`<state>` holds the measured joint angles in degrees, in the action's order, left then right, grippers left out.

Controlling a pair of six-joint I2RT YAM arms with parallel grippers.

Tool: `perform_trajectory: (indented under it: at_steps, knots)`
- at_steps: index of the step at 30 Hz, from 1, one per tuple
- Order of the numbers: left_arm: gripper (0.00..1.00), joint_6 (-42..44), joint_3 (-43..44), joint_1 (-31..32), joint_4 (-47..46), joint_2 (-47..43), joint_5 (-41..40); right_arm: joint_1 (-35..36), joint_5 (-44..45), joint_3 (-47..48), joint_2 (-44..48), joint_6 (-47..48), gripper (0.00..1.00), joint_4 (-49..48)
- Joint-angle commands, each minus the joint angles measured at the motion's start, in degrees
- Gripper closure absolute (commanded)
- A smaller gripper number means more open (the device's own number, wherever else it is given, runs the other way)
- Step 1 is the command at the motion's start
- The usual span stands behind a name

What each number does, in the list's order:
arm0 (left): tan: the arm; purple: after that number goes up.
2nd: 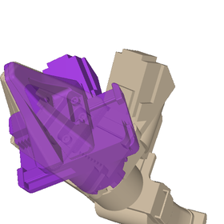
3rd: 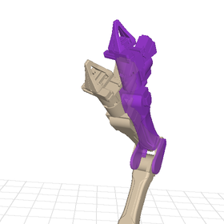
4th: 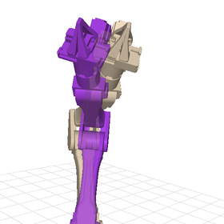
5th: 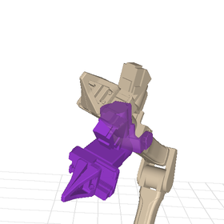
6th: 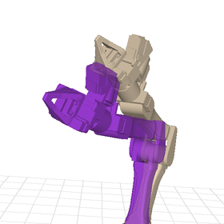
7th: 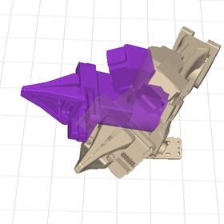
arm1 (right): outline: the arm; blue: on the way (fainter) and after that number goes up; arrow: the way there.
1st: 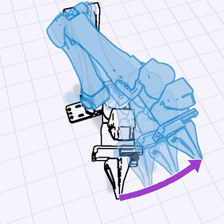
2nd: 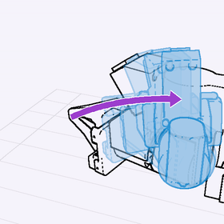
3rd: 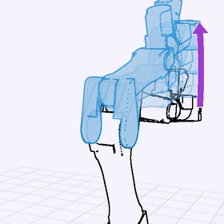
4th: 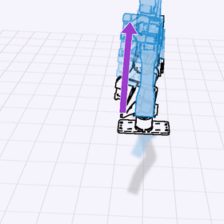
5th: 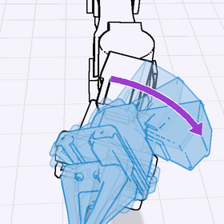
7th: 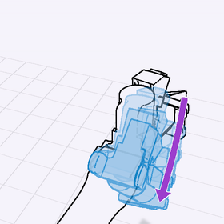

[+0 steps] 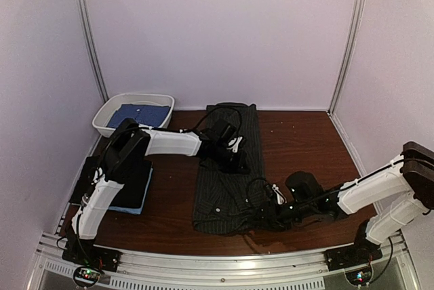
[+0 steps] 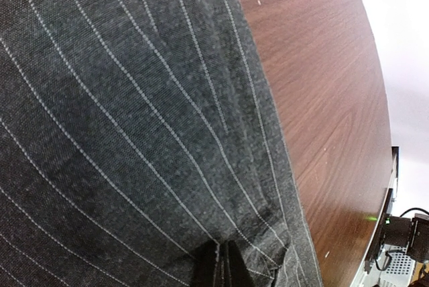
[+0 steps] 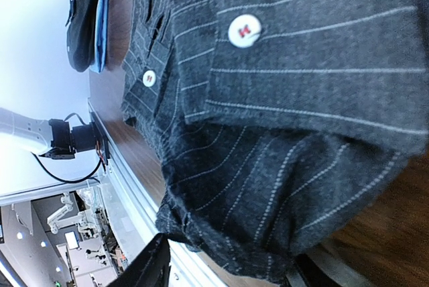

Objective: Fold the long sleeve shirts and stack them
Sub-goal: Smooth out the rectangle-folded shirt at the center of the board.

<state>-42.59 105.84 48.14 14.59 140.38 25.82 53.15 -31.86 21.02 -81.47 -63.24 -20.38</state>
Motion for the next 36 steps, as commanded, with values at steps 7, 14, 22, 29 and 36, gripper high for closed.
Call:
perform_trajectory:
  at_steps: [7,14,22,29,36]
  knots:
    - [0.95,0.25,-0.28,-0.33,0.68,2.76,-0.72,2.56,5.29,3.00,1.61,-0.73,0.65,-0.81]
    - [0.95,0.31,-0.28,-0.41,0.64,2.63,-0.70,1.17,10.21,9.06,3.73,4.02,0.95,7.22]
    - [0.95,1.74,0.64,-0.67,1.78,2.11,-0.65,0.53,13.95,13.01,6.95,8.03,1.00,16.61]
    - [0.92,4.26,3.78,-0.84,4.53,-0.14,-1.73,0.47,18.11,12.50,14.11,9.56,1.00,24.14]
    - [0.78,6.28,6.55,-1.28,7.35,-5.59,-1.90,0.47,19.38,13.38,15.83,12.64,0.70,29.38]
